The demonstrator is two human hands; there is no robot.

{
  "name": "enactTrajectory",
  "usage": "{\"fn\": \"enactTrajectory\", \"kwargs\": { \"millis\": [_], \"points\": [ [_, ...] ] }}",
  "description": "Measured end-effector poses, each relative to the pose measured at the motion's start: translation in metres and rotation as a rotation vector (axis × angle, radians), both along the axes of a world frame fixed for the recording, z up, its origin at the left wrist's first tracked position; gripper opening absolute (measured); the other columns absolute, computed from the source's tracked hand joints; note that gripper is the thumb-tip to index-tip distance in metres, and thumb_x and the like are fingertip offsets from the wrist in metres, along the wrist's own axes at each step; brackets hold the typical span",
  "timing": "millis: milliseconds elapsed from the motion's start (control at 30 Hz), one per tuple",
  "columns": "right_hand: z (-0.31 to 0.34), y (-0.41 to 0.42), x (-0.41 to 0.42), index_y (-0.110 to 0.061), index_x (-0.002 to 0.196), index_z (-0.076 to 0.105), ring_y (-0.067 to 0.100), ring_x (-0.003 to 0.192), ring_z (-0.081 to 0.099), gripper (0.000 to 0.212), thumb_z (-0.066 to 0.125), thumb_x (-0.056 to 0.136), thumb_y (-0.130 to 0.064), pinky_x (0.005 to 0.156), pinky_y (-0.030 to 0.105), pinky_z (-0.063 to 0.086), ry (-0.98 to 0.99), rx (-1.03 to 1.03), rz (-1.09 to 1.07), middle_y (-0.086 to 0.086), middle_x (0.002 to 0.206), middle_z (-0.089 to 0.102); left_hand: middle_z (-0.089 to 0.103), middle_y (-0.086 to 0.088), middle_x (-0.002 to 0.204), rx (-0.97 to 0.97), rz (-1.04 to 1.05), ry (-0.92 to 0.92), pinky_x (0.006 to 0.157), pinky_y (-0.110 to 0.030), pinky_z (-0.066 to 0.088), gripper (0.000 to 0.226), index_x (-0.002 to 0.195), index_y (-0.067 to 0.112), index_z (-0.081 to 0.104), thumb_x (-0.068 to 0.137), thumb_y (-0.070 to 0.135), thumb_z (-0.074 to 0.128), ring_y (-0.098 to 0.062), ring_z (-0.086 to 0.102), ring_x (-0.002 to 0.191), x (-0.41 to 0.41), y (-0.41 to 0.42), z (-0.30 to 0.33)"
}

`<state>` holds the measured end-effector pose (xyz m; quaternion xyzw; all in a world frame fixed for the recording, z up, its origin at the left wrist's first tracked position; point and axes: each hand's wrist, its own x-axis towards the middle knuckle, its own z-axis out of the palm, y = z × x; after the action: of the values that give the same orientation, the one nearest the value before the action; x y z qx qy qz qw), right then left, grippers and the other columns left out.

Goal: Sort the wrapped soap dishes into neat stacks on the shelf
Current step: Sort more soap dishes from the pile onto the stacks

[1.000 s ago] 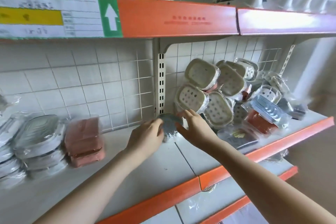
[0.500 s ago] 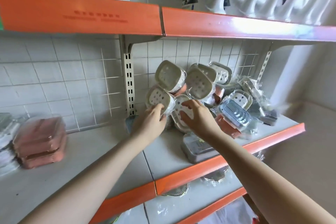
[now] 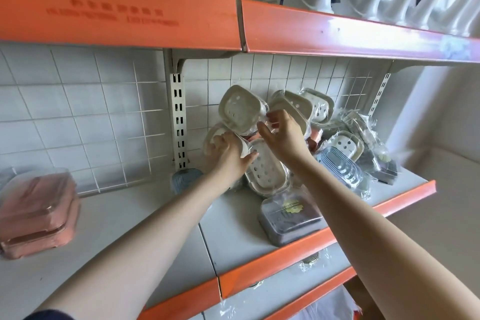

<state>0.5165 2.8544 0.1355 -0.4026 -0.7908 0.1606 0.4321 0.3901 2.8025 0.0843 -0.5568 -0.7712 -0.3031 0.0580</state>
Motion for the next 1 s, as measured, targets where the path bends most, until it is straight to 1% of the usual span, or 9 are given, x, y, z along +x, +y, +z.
{"fn": "enactTrajectory", "kwargs": {
  "millis": [133, 233, 367, 433, 567, 667, 800, 933, 1000],
  "points": [
    [0.007, 0.01, -0.018, -0.003, 0.104, 0.046, 0.025, 0.09, 0.056, 0.043, 0.067, 0.085, -0.036, 0.08, 0.038, 0.048, 0.092, -0.041, -0.051, 0.008, 0.098, 0.055, 0.046, -0.021, 0.126, -0.021, 0.034, -0.049, 0.095, -0.04, 0.042, 0.093, 0.131, -0.004, 0.033, 0.075, 0.064, 0.062, -0.035, 0.045, 0.118, 0.004, 0.008, 0.0],
    [0.01, 0.014, -0.03, -0.003, 0.112, 0.039, 0.026, 0.091, 0.058, 0.055, 0.068, 0.083, -0.04, 0.073, 0.034, 0.045, 0.136, -0.126, -0.068, 0.009, 0.1, 0.055, 0.04, -0.021, 0.134, -0.059, 0.051, -0.115, 0.099, -0.039, 0.04, 0.098, 0.139, -0.001, 0.022, 0.073, 0.052, 0.07, -0.034, 0.041, 0.124, 0.0, 0.014, 0.0],
    [0.01, 0.021, -0.041, -0.003, 0.122, 0.04, 0.026, 0.105, 0.057, 0.062, 0.068, 0.083, -0.041, 0.08, 0.031, 0.044, 0.081, -0.201, -0.074, 0.011, 0.119, 0.055, 0.04, -0.027, 0.131, 0.029, 0.011, -0.097, 0.104, -0.038, 0.036, 0.089, 0.144, 0.001, 0.017, 0.076, 0.031, 0.065, -0.038, 0.038, 0.125, -0.007, 0.012, -0.002],
    [0.011, 0.023, -0.044, -0.003, 0.121, 0.042, 0.026, 0.109, 0.053, 0.055, 0.066, 0.084, -0.035, 0.088, 0.033, 0.044, 0.049, -0.206, -0.078, 0.011, 0.122, 0.052, 0.04, -0.024, 0.128, 0.069, -0.018, -0.084, 0.095, -0.039, 0.042, 0.083, 0.146, 0.01, 0.017, 0.079, 0.03, 0.063, -0.038, 0.042, 0.12, -0.012, 0.004, -0.001],
    [0.011, 0.019, -0.046, -0.005, 0.118, 0.045, 0.025, 0.106, 0.051, 0.045, 0.062, 0.085, -0.028, 0.083, 0.029, 0.039, 0.04, -0.165, -0.076, 0.011, 0.121, 0.051, 0.047, -0.014, 0.11, 0.197, -0.052, -0.127, 0.066, -0.036, 0.049, 0.049, 0.13, 0.028, 0.044, 0.083, 0.029, 0.059, -0.036, 0.059, 0.086, -0.023, -0.013, 0.0],
    [0.01, 0.015, -0.045, -0.004, 0.117, 0.044, 0.024, 0.096, 0.051, 0.041, 0.059, 0.086, -0.027, 0.078, 0.032, 0.039, 0.056, -0.144, -0.09, 0.01, 0.118, 0.05, 0.053, -0.012, 0.106, 0.268, 0.017, -0.233, 0.067, -0.038, 0.049, 0.037, 0.117, 0.022, 0.05, 0.082, 0.025, 0.059, -0.035, 0.058, 0.086, -0.029, -0.021, -0.002],
    [0.008, 0.006, -0.041, -0.005, 0.121, 0.044, 0.027, 0.097, 0.053, 0.04, 0.056, 0.088, -0.025, 0.078, 0.035, 0.041, 0.084, -0.05, -0.075, 0.011, 0.12, 0.047, 0.052, -0.008, 0.105, 0.272, 0.176, -0.25, 0.065, -0.035, 0.042, 0.053, 0.107, 0.014, 0.045, 0.075, 0.051, 0.066, -0.032, 0.056, 0.088, -0.031, -0.029, -0.001],
    [0.0, -0.004, -0.034, -0.006, 0.124, 0.044, 0.025, 0.089, 0.053, 0.04, 0.056, 0.088, -0.019, 0.075, 0.042, 0.048, 0.164, 0.075, 0.026, 0.01, 0.117, 0.044, 0.043, -0.001, 0.099, 0.254, 0.269, -0.359, 0.066, -0.031, 0.034, 0.042, 0.102, 0.015, 0.042, 0.076, 0.036, 0.068, -0.028, 0.052, 0.088, -0.027, -0.04, 0.006],
    [-0.006, -0.01, -0.03, -0.005, 0.128, 0.044, 0.023, 0.091, 0.052, 0.045, 0.058, 0.088, -0.019, 0.075, 0.038, 0.047, 0.177, 0.152, 0.101, 0.009, 0.116, 0.043, 0.045, -0.001, 0.101, 0.302, 0.292, -0.432, 0.067, -0.029, 0.033, 0.039, 0.102, 0.014, 0.042, 0.076, 0.029, 0.068, -0.025, 0.049, 0.087, -0.026, -0.05, 0.005]
  ]
}}
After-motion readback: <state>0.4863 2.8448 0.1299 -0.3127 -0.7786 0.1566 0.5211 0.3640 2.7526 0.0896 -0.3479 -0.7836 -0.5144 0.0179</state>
